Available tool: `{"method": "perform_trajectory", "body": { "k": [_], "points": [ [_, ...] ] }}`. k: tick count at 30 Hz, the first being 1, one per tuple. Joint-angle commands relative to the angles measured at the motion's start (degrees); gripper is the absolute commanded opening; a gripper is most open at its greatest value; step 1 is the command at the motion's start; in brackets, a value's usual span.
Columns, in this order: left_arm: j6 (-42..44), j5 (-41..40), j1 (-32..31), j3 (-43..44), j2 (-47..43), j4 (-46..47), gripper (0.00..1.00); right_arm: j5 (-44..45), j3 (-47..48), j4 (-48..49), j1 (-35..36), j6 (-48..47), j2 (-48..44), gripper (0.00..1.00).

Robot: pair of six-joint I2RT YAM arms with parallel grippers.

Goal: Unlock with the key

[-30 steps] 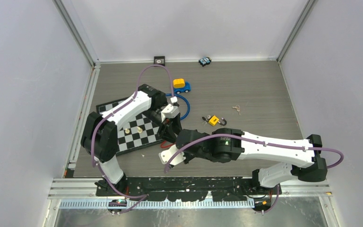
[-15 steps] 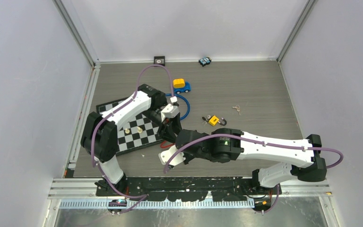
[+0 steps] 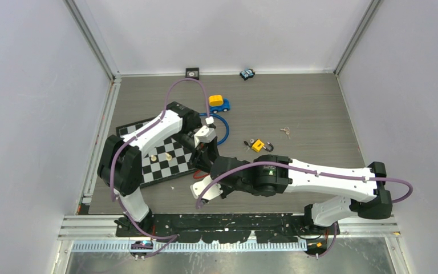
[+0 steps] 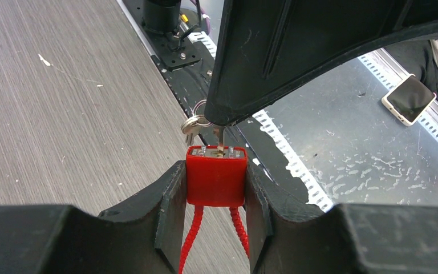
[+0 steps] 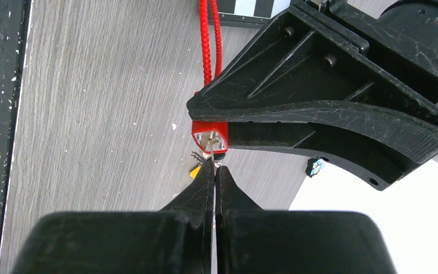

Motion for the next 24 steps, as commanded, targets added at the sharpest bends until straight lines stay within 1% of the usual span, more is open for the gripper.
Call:
{"method": "perform_trajectory", "body": {
  "k": [1, 10, 15, 24],
  "points": [
    [-0.14, 3.44, 0.33, -0.08, -1.47, -1.0, 0.0, -0.13, 3.05, 0.54, 0.44, 1.13, 0.7, 0.0],
    [-0.54, 3.89, 0.37, -0.1, -1.5, -0.85, 0.0, -0.76, 3.07, 0.55, 0.42, 1.67, 1.2, 0.0],
    [-0.56, 5.66, 1.02, -0.51, -1.6, -1.0, 0.0, 0.46, 0.89, 2.26, 0.42, 0.96, 0.51, 0.01],
    [-0.65, 6.28, 1.21, -1.8, -2.65, -0.82, 0.0, 2.64, -3.96, 6.32, 0.43, -0.79, -1.16, 0.0]
  ]
}}
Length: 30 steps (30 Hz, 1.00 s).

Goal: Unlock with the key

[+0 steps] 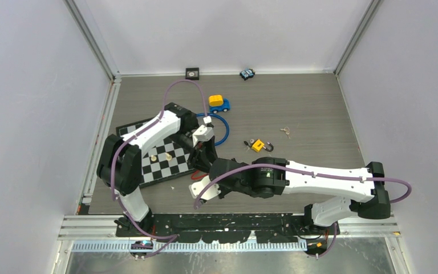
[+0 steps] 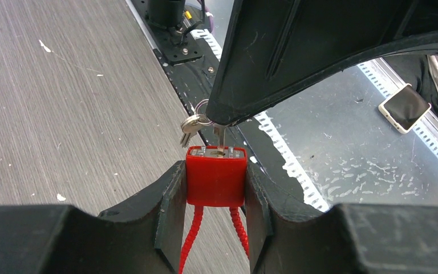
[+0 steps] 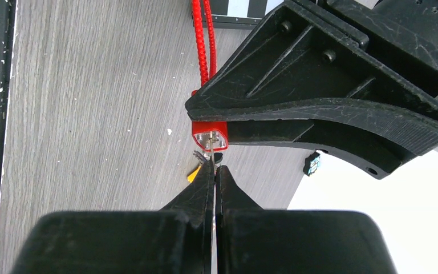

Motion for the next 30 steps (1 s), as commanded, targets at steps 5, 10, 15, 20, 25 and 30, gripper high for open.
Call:
{"method": "perform_trajectory", "body": {
  "k": [5, 10, 15, 20, 25, 30],
  "points": [
    [1.19, 6.08, -0.06, -0.51, -3.23, -1.78, 0.0, 1.64, -4.53, 5.23, 0.31, -2.62, -2.88, 0.0],
    [2.26, 6.0, -0.08, -1.11, -3.94, -2.3, 0.0, 1.52, -5.98, 7.46, 0.06, -2.79, -3.9, 0.0],
    [1.98, 5.63, -0.08, -1.15, -4.1, -2.08, 0.0, 1.83, -6.35, 8.24, -0.07, -2.72, -3.9, 0.01],
    [-3.51, 4.67, -0.08, -0.61, -3.23, 1.84, 0.0, 3.16, -4.42, 7.08, 0.57, -2.71, -2.23, 0.01],
    [-11.48, 3.52, -0.08, -0.15, -2.9, 6.8, 0.0, 4.91, -1.0, 4.02, 2.36, -2.59, 0.05, 0.01],
    [-13.78, 3.2, -0.08, -0.06, -3.0, 8.31, 0.0, 5.4, -0.22, 3.01, 3.58, -2.29, 1.18, 0.0]
  ]
}}
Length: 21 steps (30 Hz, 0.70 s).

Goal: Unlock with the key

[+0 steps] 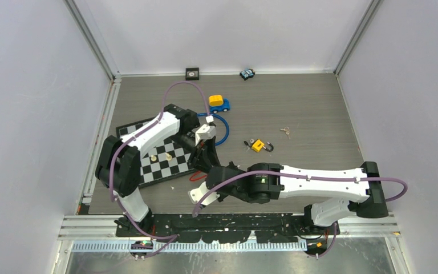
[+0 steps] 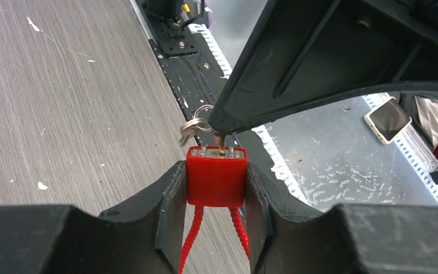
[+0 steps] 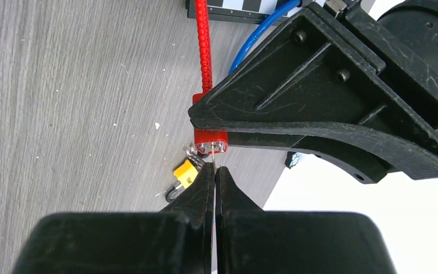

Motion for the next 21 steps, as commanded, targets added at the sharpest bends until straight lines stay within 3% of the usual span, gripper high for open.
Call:
{"method": "perform_trajectory", "body": {
  "k": [1, 10, 21],
  "points": [
    [-3.25, 3.68, -0.02, 1.41, -2.05, 2.5, 0.0, 0.41, 2.75, 0.43, 1.18, 0.56, 0.64, 0.01],
    [2.01, 4.22, -0.06, 0.57, -2.82, -0.32, 0.0, -2.86, 0.77, 2.55, -0.48, 2.74, -2.05, 0.0],
    [-1.08, 3.65, -0.01, 1.44, -2.44, 1.47, 0.0, -2.91, -2.28, 6.57, -1.18, 4.56, -1.24, 0.01]
  ]
}}
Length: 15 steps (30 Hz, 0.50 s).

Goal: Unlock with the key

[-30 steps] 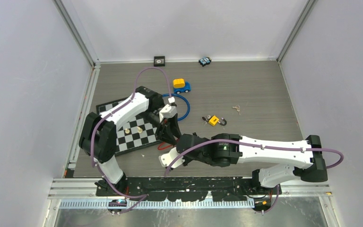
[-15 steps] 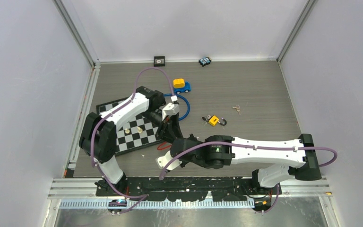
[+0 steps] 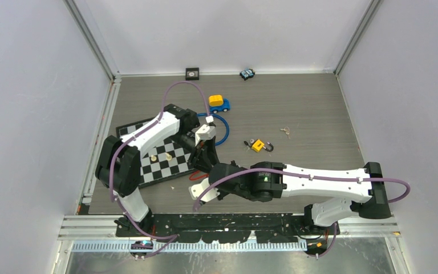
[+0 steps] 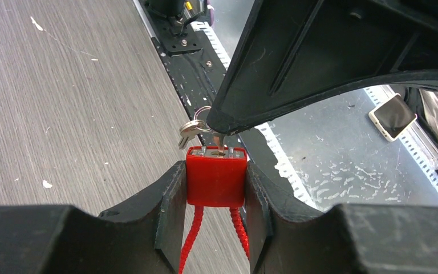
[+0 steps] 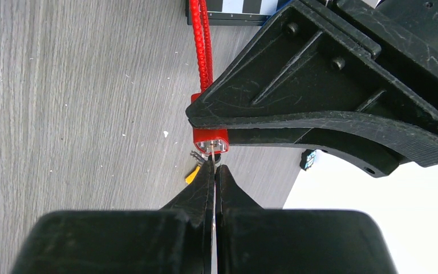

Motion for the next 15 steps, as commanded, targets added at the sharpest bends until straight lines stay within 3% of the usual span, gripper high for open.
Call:
{"method": "perform_trajectory", "body": {
  "k": [1, 15],
  "points": [
    [-1.91, 4.0, -0.02, 1.46, -2.42, 1.61, 0.0, -1.13, -0.26, 3.87, 0.01, 1.65, 0.17, 0.0],
    [-8.42, 1.62, -0.08, 0.68, -3.71, 7.2, 0.0, 0.36, 3.8, 2.69, 0.78, 4.96, 5.31, 0.01]
  ]
}}
